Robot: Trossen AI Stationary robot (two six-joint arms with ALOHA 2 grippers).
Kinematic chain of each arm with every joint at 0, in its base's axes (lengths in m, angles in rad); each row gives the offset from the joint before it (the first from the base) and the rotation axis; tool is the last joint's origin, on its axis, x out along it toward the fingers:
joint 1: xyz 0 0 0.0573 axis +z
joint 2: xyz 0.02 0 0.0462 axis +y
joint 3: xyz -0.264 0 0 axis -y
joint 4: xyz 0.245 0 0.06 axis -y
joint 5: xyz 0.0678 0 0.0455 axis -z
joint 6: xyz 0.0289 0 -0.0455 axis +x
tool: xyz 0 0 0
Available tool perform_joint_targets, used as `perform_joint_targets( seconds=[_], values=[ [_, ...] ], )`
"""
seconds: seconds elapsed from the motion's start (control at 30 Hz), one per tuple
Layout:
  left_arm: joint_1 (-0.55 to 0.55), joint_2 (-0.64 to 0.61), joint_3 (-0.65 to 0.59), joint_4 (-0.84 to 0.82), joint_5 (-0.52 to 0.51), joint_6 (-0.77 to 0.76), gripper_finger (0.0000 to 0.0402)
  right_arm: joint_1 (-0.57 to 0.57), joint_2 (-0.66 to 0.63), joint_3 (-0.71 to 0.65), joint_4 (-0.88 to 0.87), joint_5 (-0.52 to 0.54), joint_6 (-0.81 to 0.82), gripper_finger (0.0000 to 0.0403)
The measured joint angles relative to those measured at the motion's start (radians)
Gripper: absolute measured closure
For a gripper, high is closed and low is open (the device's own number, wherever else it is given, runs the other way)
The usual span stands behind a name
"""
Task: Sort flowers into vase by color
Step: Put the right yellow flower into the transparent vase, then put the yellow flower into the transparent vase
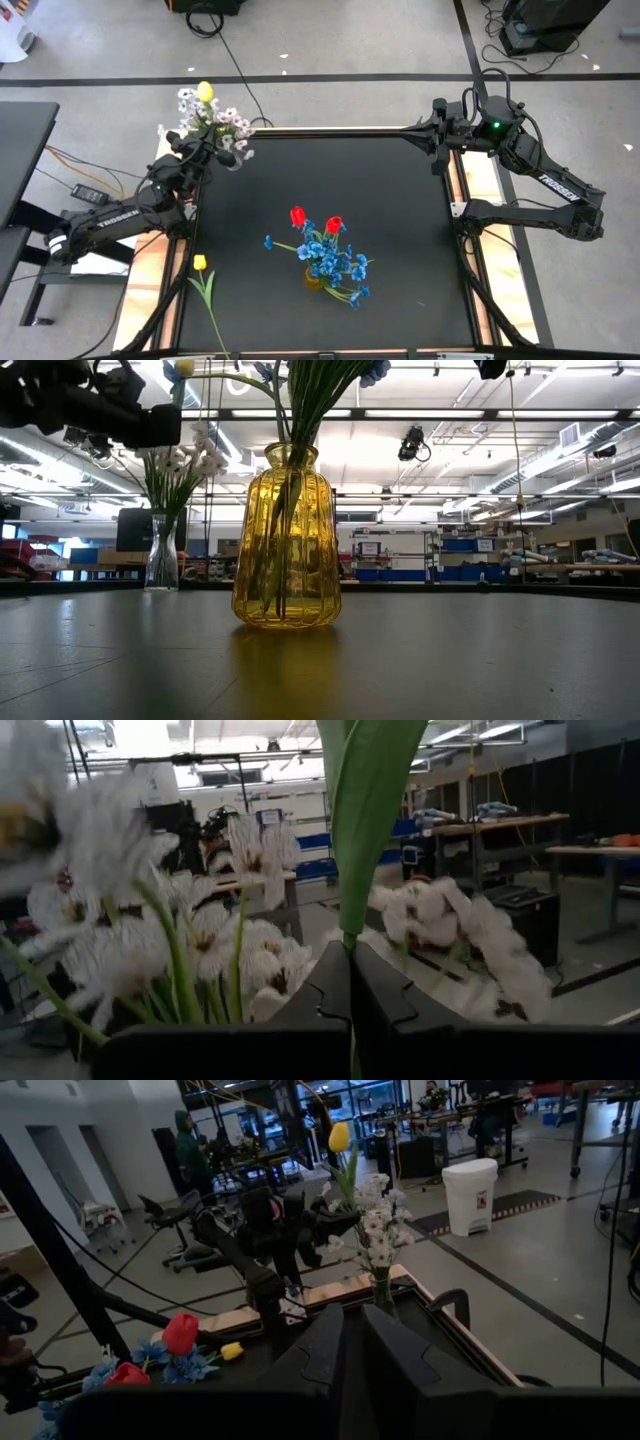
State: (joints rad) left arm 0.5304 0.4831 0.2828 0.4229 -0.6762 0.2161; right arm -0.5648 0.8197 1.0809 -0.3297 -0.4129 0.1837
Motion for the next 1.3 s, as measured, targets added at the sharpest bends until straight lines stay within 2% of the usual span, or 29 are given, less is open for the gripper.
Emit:
perform_joint_targets(
  seconds=[0.2,0.33,0.47,0.77,0.9,1.07,1.2,1.3],
  values=[
    [0.0,0.0,-0.014,-0.009,0.0,-0.021,0.0398,0.0,0.0,0.0,0.0,0.0,0.0,0.0355],
    [0.0,0.0,-0.014,-0.015,0.0,-0.023,0.0375,0.0,0.0,0.0,0.0,0.0,0.0,0.0355],
    [0.0,0.0,-0.014,-0.049,-0.015,-0.052,0.033,0.0,0.0,0.0,0.0,0.0,0.0,0.0355],
    [-0.002,-0.001,0.029,-0.143,-0.032,-0.15,0.02,0.0,0.0,0.0,0.0,0.0,0.0,0.0355],
    [-0.002,-0.002,0.056,-0.179,-0.039,-0.206,0.0165,0.0,0.0,0.0,0.0,0.0,0.0,0.0355],
    [-0.002,-0.003,0.073,-0.244,-0.115,-0.389,0.0159,0.0,0.0,0.0,0.0,0.0,0.0,0.0355],
    [-0.002,-0.012,0.073,-0.25,-0.113,-0.528,0.0175,0.0,0.0,0.0,0.0,0.0,0.0,0.0355],
    [-0.003,-0.019,0.074,-0.251,-0.071,-0.539,0.0187,0.0,0.0,0.0,0.0,0.0,0.0,0.0355]
  ],
)
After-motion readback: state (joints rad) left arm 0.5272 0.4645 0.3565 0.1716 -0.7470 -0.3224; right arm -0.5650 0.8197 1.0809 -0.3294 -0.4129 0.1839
